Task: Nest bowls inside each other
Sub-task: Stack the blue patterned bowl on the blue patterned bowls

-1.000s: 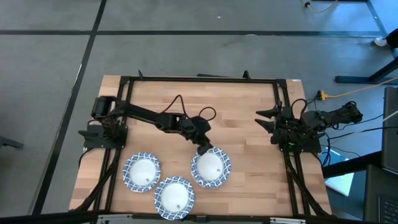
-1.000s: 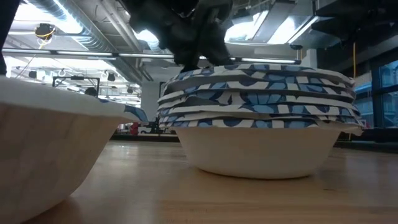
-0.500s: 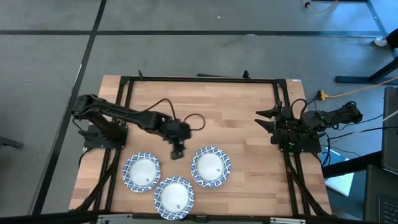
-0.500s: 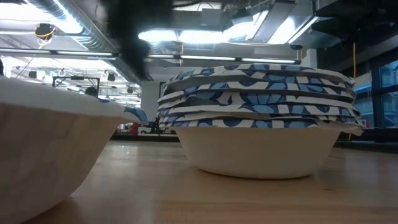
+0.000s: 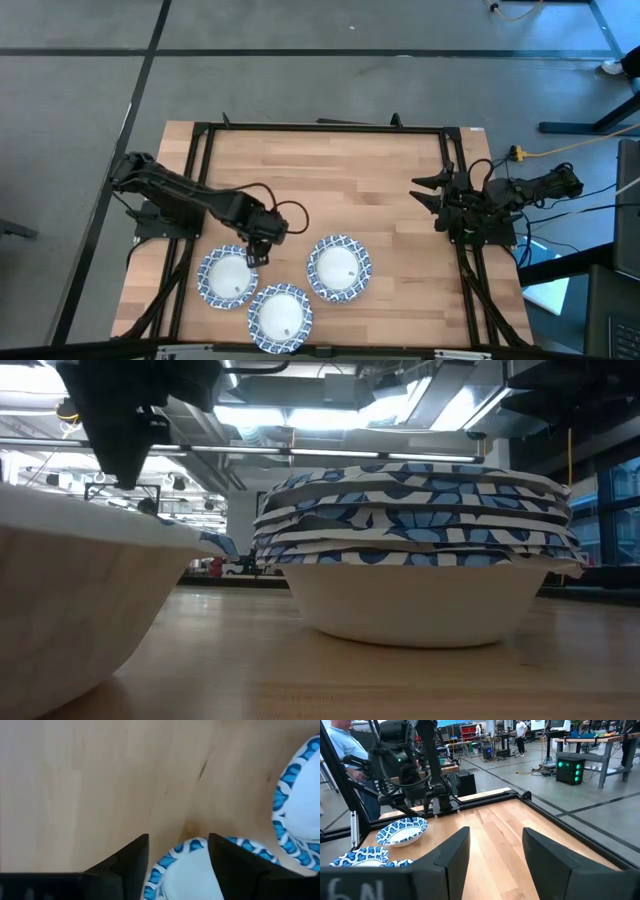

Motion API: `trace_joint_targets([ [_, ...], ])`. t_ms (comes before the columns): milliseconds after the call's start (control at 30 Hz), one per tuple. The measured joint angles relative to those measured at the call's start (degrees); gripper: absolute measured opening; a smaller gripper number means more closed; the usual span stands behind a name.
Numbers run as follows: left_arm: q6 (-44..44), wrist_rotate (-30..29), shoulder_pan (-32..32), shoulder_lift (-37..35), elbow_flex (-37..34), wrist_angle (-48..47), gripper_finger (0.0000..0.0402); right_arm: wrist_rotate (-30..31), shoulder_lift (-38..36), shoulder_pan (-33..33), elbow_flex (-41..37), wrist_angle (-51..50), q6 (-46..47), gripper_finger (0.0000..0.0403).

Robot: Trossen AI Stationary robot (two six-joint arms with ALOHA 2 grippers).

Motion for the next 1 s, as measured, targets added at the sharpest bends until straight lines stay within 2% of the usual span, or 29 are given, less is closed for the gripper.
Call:
trace_joint_targets([
  [233,-9.2,0.9,-1.8,0.0,0.0,2.6,0.0197,0.0,0.0,0.0,0.0,0.0,0.0,0.0182],
  [433,-0.4,1.3,-3.4,0.6,-0.2,-3.7,0.0197,0.0,0.0,0.0,0.0,0.0,0.0,0.0182],
  [600,9.0,0.3,-5.6,1.4,-2.9,-3.6,0.0197,0.1,0.0,0.0,0.0,-0.2,0.2,0.0182],
  [800,10.7,0.4,-6.1,3.2,-5.6,-2.7,0.0197,0.1,0.1,0.0,0.0,-0.8,0.2,0.0182],
  [1000,11.2,3.4,-6.2,3.3,-9.3,4.2,0.0197,0.1,0.1,0.0,0.0,-1.0,0.2,0.0182],
])
